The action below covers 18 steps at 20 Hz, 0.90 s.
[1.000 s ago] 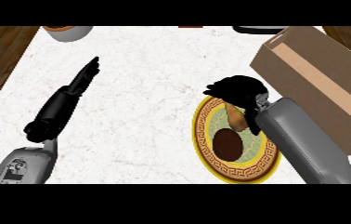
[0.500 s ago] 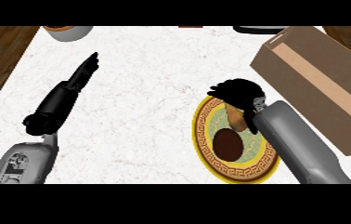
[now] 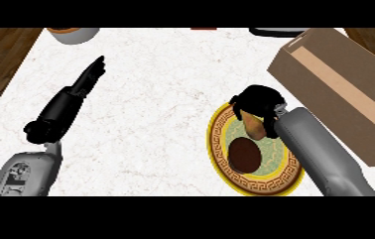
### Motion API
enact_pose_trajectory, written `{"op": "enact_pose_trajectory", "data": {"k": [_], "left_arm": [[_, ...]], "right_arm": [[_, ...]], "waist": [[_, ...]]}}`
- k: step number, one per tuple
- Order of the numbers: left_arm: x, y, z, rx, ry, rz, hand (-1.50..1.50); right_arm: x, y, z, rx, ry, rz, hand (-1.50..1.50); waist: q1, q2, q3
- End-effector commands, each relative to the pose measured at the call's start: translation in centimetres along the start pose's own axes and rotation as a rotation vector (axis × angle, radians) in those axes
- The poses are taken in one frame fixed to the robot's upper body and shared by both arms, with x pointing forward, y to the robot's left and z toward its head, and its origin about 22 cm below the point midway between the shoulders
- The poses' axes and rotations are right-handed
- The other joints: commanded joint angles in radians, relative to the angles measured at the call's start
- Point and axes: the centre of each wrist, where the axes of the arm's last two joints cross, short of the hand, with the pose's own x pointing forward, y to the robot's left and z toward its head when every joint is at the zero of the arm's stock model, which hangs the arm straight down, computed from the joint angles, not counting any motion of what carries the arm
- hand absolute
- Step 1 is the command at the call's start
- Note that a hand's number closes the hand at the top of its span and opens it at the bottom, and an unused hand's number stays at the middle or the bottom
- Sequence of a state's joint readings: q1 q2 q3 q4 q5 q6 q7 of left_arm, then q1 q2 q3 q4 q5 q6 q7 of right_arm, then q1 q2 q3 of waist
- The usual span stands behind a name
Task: Pick the pear from the plate and place it in the cardboard box
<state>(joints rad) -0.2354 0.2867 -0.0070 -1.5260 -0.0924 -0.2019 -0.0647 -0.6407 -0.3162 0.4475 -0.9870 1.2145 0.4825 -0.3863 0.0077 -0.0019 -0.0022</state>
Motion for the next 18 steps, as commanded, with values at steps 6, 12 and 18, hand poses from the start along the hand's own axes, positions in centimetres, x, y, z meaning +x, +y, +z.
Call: {"op": "enact_pose_trajectory", "data": {"k": [6,12,18], "left_arm": [[0.4,-0.4,-0.6,0.012,-0.022,-0.022,0.00],[0.5,-0.3,-0.6,-0.024,-0.026,0.000,0.00],[0.1,0.3,0.4,-0.001,0.002,-0.013,0.00]], "right_arm": [[3.1,1.0,-2.9,-0.207,0.031,-0.116,1.50],[4.2,-1.6,-4.9,-0.432,0.290,-0.383,1.50],[4.8,-6.3,-2.5,-0.696,0.284,-0.305,1.50]], "waist": [[-0.003,0.004,0.003],[0.012,0.008,0.003],[-0.008,-0.002,0.002]]}}
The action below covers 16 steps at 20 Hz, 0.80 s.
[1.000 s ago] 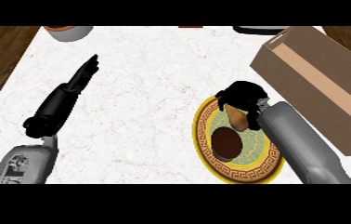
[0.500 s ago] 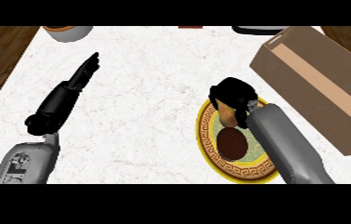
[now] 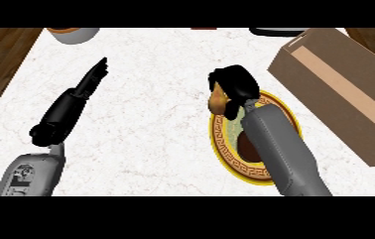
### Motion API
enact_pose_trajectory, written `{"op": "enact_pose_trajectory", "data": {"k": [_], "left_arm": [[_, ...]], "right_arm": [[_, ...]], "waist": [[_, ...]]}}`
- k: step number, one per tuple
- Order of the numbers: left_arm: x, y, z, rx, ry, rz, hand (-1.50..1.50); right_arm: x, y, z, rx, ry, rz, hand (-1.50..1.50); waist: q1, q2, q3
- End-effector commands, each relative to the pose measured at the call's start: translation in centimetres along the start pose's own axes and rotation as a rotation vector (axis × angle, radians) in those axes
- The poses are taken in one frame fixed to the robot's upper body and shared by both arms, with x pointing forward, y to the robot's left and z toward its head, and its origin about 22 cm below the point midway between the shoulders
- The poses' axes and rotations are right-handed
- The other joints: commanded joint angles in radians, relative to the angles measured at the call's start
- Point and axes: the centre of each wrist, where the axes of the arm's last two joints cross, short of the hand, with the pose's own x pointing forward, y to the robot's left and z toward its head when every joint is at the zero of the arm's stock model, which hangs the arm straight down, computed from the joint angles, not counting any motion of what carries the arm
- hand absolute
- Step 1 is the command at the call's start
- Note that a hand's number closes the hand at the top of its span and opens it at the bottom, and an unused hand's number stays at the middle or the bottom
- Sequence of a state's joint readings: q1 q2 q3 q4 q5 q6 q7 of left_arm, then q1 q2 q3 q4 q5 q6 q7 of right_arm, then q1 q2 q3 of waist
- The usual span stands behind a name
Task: Pick the pear from the plate and place it in the cardboard box
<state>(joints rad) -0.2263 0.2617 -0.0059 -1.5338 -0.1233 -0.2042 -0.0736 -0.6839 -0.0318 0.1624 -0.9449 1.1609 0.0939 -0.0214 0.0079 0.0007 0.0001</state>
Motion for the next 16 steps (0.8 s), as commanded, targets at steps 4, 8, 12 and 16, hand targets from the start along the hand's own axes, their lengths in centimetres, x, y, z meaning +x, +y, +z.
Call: {"op": "enact_pose_trajectory", "data": {"k": [4,8,12,16], "left_arm": [[-0.6,-0.6,0.6,0.017,0.011,0.007,0.00],[0.0,0.6,0.2,0.023,0.020,-0.006,0.00],[0.7,0.2,-0.5,0.002,0.011,0.008,0.00],[-0.2,0.1,1.2,0.009,0.024,0.016,0.00]], "right_arm": [[2.0,-4.0,0.7,-0.257,-0.030,0.104,1.50],[2.2,-9.3,2.9,-0.358,0.048,0.046,1.50],[0.7,-12.9,3.6,-0.521,0.258,-0.086,1.50],[-1.6,-15.4,4.4,-0.632,0.398,-0.145,1.50]], "waist": [[-0.009,-0.003,0.000],[-0.022,-0.007,0.000],[-0.026,-0.006,0.001],[-0.005,-0.002,0.000]]}}
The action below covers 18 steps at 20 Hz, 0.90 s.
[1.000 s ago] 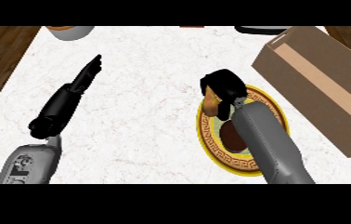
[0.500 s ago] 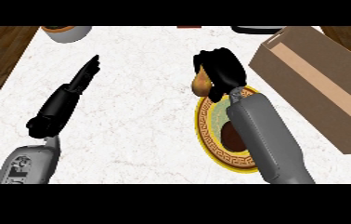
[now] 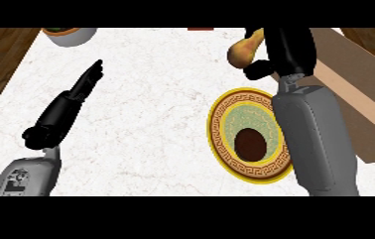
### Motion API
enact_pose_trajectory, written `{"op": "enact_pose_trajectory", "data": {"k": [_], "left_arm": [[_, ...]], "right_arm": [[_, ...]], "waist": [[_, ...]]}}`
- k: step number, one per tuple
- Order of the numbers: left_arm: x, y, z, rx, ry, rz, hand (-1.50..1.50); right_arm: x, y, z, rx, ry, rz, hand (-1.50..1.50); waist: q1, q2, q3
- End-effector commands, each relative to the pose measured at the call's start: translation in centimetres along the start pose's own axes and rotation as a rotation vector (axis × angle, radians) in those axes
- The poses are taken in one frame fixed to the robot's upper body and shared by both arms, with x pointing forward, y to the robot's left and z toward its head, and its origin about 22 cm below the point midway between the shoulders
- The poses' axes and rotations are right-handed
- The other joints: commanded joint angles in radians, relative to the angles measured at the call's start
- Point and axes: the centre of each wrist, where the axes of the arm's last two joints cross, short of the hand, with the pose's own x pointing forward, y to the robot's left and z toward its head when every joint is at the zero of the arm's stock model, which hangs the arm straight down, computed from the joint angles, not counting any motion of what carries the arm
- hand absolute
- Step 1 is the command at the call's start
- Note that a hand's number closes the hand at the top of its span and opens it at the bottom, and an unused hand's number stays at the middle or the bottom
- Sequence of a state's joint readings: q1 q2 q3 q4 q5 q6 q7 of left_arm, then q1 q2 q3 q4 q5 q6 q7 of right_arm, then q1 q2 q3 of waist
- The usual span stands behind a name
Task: Pick the pear from the plate and place it in the cardboard box
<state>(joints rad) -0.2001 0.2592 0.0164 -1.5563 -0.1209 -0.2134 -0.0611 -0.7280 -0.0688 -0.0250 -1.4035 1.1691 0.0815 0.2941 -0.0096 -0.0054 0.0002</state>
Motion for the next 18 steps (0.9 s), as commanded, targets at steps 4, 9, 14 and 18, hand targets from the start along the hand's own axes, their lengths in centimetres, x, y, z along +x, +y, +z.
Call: {"op": "enact_pose_trajectory", "data": {"k": [4,9,14,18], "left_arm": [[1.4,-0.5,-1.0,-0.009,-0.025,-0.010,0.00],[-0.5,0.0,0.4,-0.025,-0.022,-0.006,0.00],[-0.6,0.1,-0.1,-0.017,-0.022,-0.017,0.00],[-0.5,0.3,-0.4,-0.017,-0.023,-0.007,0.00]], "right_arm": [[-4.8,-5.3,-2.3,-0.152,0.241,-0.046,1.50],[-11.3,-6.0,-3.1,-0.185,0.320,-0.045,1.50],[-17.1,-8.1,-4.1,-0.015,0.361,0.113,1.50],[-19.6,-6.8,-4.0,0.228,0.467,0.098,1.50]], "waist": [[0.011,0.006,0.000],[0.018,0.008,0.000],[0.025,0.012,0.000],[0.031,0.016,0.000]]}}
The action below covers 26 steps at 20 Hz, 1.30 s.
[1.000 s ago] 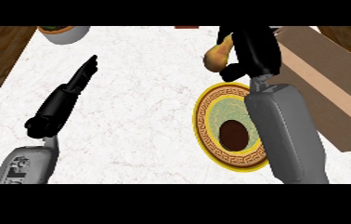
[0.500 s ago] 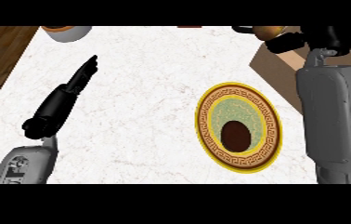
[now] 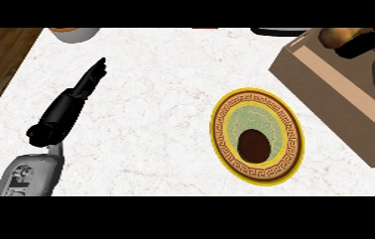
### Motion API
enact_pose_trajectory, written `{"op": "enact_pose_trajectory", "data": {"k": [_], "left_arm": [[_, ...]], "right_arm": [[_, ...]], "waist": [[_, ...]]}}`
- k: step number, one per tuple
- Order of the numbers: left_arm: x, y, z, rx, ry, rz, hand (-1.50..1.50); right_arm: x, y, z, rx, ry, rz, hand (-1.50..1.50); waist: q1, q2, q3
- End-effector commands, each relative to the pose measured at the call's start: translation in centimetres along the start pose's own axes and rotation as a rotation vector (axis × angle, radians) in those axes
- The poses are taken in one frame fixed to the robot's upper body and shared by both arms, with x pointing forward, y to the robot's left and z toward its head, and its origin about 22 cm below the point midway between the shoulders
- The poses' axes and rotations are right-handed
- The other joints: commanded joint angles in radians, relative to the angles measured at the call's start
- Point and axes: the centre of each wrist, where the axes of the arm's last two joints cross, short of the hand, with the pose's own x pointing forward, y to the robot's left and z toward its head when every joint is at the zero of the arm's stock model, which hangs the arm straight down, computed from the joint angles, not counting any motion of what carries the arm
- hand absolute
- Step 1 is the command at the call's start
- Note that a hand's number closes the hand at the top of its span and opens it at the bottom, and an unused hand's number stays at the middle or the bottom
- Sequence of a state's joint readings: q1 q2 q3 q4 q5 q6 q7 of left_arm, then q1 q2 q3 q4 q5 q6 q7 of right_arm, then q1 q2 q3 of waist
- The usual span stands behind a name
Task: Pick the pear from the plate and place it in the cardboard box
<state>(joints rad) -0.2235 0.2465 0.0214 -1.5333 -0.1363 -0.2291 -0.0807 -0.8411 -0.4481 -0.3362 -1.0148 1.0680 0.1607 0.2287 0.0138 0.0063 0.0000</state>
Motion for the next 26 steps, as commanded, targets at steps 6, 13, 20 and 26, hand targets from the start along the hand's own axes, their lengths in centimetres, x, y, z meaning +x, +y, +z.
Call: {"op": "enact_pose_trajectory", "data": {"k": [6,13,20,26], "left_arm": [[0.6,-0.2,-0.1,0.017,-0.002,-0.005,0.00],[1.0,-0.7,-0.6,-0.017,-0.024,0.001,0.00],[-0.2,0.6,0.7,-0.010,0.011,-0.009,0.00],[0.0,0.5,-0.1,0.013,0.010,-0.006,0.00]], "right_arm": [[-7.7,1.5,-1.4,0.345,0.061,0.074,1.50],[-13.3,0.4,-1.4,0.527,0.030,0.038,-1.50],[-11.2,-1.6,-2.5,0.267,-0.187,-0.322,-1.50],[-12.9,-0.8,-2.4,0.059,-0.080,-0.959,-1.50]], "waist": [[0.004,0.000,0.001],[0.014,0.006,0.002],[0.006,-0.005,0.002],[-0.015,-0.003,0.004]]}}
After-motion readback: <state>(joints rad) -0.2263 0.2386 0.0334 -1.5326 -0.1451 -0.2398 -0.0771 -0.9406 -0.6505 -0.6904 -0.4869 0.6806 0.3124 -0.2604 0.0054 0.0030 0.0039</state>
